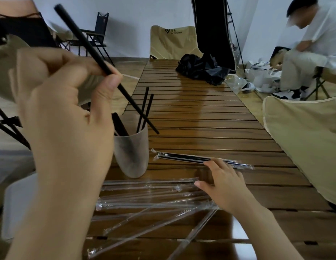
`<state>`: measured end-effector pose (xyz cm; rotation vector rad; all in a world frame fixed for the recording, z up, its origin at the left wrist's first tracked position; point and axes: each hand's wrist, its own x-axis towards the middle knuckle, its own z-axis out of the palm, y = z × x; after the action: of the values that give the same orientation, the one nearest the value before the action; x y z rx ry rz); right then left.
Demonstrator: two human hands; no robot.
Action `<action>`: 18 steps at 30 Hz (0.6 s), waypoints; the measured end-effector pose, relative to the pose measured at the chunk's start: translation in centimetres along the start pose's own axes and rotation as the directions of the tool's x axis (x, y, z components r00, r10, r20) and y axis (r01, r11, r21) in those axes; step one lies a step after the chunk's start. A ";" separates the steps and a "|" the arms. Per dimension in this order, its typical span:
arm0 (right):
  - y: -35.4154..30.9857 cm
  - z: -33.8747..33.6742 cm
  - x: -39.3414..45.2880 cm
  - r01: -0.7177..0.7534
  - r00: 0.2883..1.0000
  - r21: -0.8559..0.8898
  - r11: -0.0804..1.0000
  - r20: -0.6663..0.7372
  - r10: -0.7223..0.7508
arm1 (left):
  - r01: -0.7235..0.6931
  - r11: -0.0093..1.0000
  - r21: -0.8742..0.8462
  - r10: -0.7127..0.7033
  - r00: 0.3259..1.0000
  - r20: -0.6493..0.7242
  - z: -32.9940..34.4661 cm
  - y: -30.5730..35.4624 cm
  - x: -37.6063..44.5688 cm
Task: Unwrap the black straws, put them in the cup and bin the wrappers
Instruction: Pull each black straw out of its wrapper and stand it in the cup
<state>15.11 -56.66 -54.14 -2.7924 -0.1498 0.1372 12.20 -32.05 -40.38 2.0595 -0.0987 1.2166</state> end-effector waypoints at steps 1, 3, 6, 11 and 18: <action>0.1 0.2 0.0 -0.003 1.000 -0.006 1.000 0.006 0.003 | 0.015 0.999 0.050 -0.014 1.000 -0.017 0.1 -0.5 -0.1; 0.3 0.6 0.1 -0.012 1.000 -0.018 1.000 0.014 0.012 | 0.072 0.989 0.126 -0.066 0.997 -0.051 0.0 -0.9 -0.4; 0.7 0.9 0.3 -0.027 0.999 -0.023 0.999 0.017 0.028 | 0.102 0.982 0.161 -0.087 0.992 -0.096 0.2 -0.8 -0.8; 1.2 1.4 0.4 -0.030 0.998 -0.019 0.999 0.047 0.031 | 0.039 0.941 0.337 -0.056 0.998 0.039 0.9 -1.4 -1.5; 1.2 1.3 0.4 -0.033 0.999 -0.009 0.999 0.041 0.033 | 0.057 0.964 0.261 -0.048 0.998 -0.040 0.9 -1.7 -1.2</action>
<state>15.49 -57.32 -55.85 -2.8026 -0.1144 0.2028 12.88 -31.70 -42.48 2.2508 0.1388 1.2870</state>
